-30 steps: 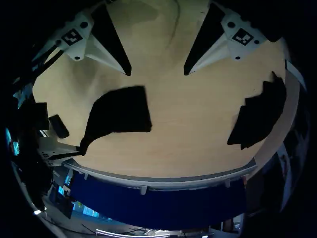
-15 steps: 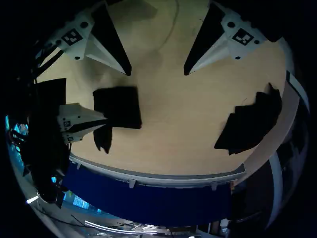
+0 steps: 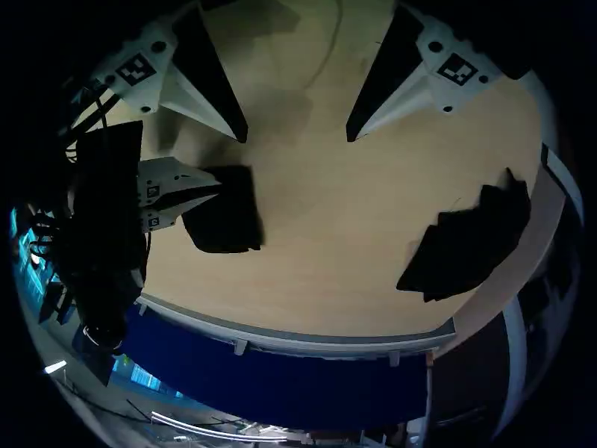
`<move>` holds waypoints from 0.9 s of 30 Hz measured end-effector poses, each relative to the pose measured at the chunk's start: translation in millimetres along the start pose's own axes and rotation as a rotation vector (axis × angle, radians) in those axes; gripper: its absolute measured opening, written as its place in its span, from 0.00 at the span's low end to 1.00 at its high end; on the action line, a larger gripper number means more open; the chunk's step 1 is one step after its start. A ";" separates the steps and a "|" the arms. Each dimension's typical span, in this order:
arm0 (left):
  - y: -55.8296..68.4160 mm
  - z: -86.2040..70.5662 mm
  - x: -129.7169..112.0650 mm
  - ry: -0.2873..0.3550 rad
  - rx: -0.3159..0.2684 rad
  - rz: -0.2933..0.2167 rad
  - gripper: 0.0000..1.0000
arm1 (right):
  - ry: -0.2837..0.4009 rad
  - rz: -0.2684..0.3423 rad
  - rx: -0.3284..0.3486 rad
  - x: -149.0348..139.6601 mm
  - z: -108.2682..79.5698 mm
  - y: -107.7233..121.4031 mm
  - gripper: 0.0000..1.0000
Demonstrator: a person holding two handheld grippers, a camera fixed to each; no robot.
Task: Fold towel
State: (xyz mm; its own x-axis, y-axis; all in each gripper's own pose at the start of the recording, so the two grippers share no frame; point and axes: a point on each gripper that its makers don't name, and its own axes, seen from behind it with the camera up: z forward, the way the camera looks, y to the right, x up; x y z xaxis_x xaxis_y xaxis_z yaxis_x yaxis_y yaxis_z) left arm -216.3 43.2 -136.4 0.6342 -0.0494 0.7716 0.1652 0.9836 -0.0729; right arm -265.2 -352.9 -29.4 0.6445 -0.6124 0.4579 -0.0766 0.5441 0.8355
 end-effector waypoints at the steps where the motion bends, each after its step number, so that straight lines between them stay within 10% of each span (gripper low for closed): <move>1: 0.4 0.0 0.0 -0.001 -0.001 0.003 0.98 | 0.003 0.000 0.000 1.1 -0.8 0.5 0.10; 14: 1.0 0.5 -3.7 -0.008 -0.003 0.002 0.98 | 0.058 0.019 -0.039 7.1 -22.5 11.4 0.73; 27: 3.3 2.5 -6.4 -0.012 -0.005 0.005 0.98 | 0.033 0.077 -0.114 -30.7 -49.0 32.1 0.77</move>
State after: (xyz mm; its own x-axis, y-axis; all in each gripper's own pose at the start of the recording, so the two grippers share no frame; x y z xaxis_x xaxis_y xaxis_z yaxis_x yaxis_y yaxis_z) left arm -221.7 47.1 -140.0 0.6258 -0.0426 0.7788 0.1660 0.9829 -0.0795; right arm -250.2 -288.6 -31.6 0.6647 -0.5480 0.5078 -0.0412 0.6517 0.7573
